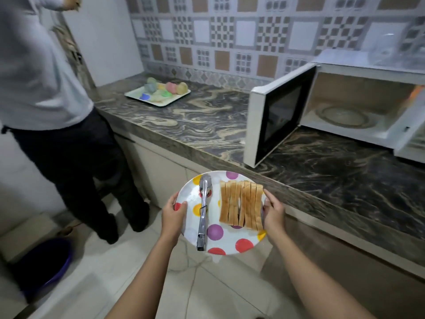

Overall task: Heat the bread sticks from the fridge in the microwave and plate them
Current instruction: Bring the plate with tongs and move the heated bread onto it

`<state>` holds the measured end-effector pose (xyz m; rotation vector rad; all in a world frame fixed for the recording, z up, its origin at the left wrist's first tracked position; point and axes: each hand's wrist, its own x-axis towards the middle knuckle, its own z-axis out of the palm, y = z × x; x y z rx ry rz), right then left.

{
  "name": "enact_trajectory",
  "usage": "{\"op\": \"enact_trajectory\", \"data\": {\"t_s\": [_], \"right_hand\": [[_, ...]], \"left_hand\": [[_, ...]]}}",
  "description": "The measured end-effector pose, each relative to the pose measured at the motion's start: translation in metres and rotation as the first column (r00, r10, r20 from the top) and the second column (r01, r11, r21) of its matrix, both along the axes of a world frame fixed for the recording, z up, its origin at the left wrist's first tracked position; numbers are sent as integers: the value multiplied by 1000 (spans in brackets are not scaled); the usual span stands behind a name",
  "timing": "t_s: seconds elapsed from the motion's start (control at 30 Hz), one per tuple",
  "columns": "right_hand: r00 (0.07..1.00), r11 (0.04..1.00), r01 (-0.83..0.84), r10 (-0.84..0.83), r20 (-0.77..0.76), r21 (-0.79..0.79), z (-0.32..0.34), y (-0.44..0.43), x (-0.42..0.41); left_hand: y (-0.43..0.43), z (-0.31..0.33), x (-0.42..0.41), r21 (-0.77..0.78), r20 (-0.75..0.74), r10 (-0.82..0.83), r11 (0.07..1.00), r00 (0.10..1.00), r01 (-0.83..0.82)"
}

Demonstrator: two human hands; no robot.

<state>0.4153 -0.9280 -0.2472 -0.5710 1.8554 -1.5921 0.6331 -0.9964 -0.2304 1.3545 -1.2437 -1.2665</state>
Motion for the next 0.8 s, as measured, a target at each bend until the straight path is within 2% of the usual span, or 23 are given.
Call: {"op": "enact_trajectory", "data": {"t_s": [0.23, 0.47, 0.8], "right_hand": [[990, 990, -141, 141, -11, 1, 11, -88, 59], [980, 981, -195, 195, -41, 19, 14, -204, 60], [994, 993, -82, 87, -64, 80, 13, -342, 10]], "left_hand": [[-55, 15, 64, -28, -2, 146, 989, 989, -146], [-161, 20, 67, -63, -14, 180, 982, 984, -180], [-317, 9, 14, -22, 33, 153, 988, 988, -152]]}}
